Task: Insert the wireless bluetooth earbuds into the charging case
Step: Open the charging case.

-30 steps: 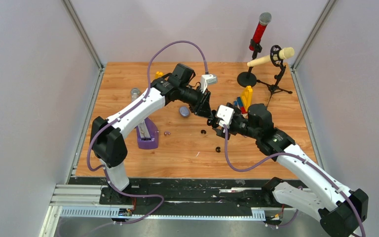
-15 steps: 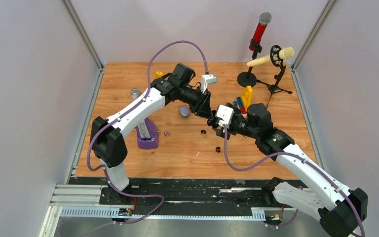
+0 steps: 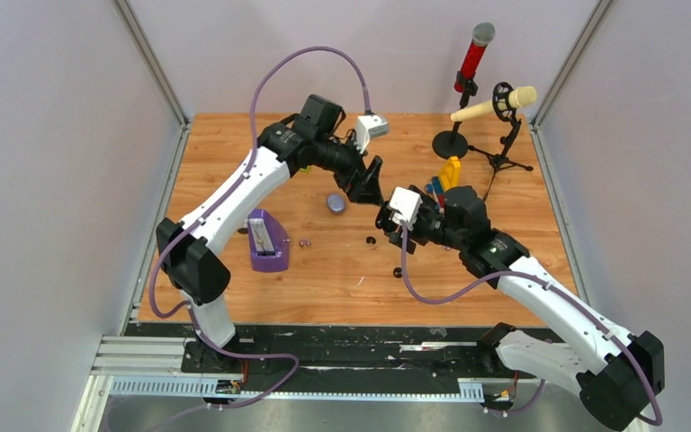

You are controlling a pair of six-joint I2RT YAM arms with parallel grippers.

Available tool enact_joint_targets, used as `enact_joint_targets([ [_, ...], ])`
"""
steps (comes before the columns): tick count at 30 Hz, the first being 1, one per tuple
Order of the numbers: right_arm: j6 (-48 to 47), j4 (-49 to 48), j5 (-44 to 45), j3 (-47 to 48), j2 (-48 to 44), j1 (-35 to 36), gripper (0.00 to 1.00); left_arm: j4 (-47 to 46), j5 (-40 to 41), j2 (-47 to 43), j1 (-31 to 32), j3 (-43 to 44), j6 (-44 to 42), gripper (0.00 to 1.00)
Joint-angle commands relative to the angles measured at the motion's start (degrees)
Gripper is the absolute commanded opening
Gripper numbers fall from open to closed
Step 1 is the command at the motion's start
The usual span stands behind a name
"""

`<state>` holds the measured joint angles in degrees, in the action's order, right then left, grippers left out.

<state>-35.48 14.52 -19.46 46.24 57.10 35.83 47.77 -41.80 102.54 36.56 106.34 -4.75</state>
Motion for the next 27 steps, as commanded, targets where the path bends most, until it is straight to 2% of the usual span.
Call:
enact_joint_targets([
  [1, 3.13, -0.49, 1.18, 4.56, 2.02, 0.06, 0.58, 5.21, 5.28, -5.86, -6.19, 0.46, -7.08, 1.00],
  [5, 4.38, 2.31, 0.06, 8.05, 6.05, -0.03, 0.57, 7.71, 7.45, -13.10, -10.85, -5.73, -12.16, 1.00],
  [13, 4.06, 4.01, 1.52, 10.16, 7.90, 0.06, 0.57, 11.39, 10.00, -22.10, -11.84, -14.09, -15.27, 1.00],
  [18, 3.33, 3.91, 1.20, 8.59, 4.70, 0.00, 0.57, 10.42, 11.09, -24.29, -11.98, -16.81, -14.67, 1.00],
  [27, 3.21, 3.48, -0.83, 7.19, 2.07, 0.01, 0.58, 10.63, 11.12, -23.12, -12.60, -16.09, -13.72, 1.00],
])
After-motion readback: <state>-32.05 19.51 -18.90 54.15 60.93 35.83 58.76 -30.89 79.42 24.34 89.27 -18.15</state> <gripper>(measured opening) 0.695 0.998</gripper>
